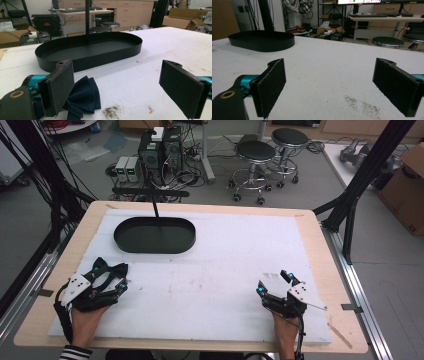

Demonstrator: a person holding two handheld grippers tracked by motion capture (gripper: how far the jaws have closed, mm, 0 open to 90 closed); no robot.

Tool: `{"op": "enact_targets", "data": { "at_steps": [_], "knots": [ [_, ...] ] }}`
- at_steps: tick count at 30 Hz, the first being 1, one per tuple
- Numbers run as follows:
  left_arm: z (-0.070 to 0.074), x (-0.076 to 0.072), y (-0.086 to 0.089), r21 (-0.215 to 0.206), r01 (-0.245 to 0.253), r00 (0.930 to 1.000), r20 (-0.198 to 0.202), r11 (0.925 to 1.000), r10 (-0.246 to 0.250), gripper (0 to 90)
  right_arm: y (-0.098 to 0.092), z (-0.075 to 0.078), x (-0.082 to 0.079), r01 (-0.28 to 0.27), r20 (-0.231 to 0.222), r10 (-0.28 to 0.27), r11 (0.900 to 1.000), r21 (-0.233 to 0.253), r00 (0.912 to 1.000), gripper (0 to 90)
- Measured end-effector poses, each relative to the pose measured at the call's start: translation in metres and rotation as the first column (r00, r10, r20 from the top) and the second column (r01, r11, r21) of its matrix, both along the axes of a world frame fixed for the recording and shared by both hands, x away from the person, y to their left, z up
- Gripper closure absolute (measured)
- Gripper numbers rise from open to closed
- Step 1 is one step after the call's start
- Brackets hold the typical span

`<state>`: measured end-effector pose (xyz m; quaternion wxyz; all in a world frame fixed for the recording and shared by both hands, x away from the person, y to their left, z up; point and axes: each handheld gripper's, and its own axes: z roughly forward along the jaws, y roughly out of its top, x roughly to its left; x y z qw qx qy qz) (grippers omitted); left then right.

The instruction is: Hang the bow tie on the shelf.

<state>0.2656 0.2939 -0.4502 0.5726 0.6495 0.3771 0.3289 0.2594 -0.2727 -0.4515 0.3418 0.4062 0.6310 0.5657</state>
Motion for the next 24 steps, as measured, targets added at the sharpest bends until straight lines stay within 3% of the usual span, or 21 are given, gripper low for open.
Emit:
{"op": "enact_targets", "data": {
  "at_steps": [15, 24],
  "knots": [
    [0.002, -0.001, 0.0, 0.014, 0.001, 1.0, 0.007, 0.9999, -0.002, 13.1, 0.0, 0.0, 0.0, 0.0, -0.002, 0.0, 1.0, 0.002, 1.0, 10.5],
    [0.02, -0.003, 0.004, 0.024, -0.016, 0.9998, 0.011, 0.9996, 0.015, 13.1, 0.0, 0.0, 0.0, -0.003, -0.001, 0.003, 1.0, 0.001, 1.0, 10.5]
  ]
}}
